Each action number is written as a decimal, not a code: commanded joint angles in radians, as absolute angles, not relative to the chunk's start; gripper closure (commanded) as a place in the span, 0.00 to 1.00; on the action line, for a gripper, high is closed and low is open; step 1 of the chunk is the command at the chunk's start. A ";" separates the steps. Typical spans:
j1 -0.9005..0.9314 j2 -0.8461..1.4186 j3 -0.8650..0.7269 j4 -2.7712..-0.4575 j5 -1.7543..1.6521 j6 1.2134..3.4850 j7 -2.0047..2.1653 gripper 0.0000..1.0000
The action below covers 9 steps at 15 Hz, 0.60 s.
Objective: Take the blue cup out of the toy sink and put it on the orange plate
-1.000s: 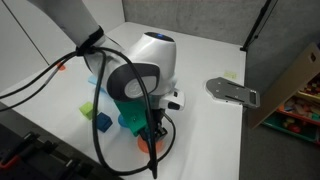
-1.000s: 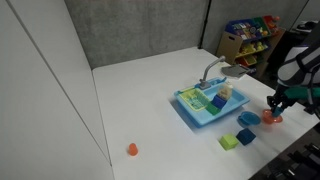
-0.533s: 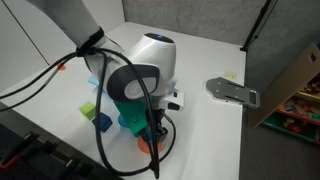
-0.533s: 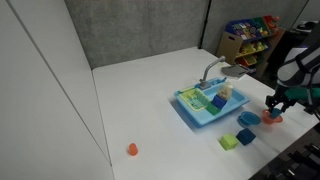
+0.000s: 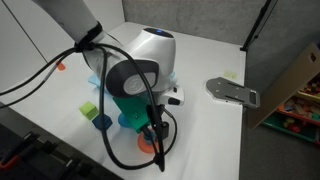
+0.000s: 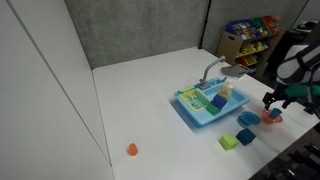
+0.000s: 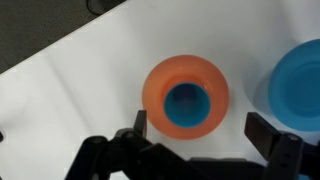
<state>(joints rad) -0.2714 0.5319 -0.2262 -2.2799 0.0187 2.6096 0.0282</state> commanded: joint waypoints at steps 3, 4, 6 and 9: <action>-0.280 0.449 -0.190 -2.287 0.039 2.553 -0.025 0.00; -0.274 0.440 -0.185 -2.282 0.038 2.539 -0.024 0.00; -0.259 0.422 -0.177 -2.269 0.034 2.504 -0.013 0.00; -0.222 0.390 -0.169 -2.255 0.017 2.443 0.009 0.00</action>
<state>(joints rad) -0.2496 0.4350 -0.1751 -2.2663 0.0187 2.5131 0.0072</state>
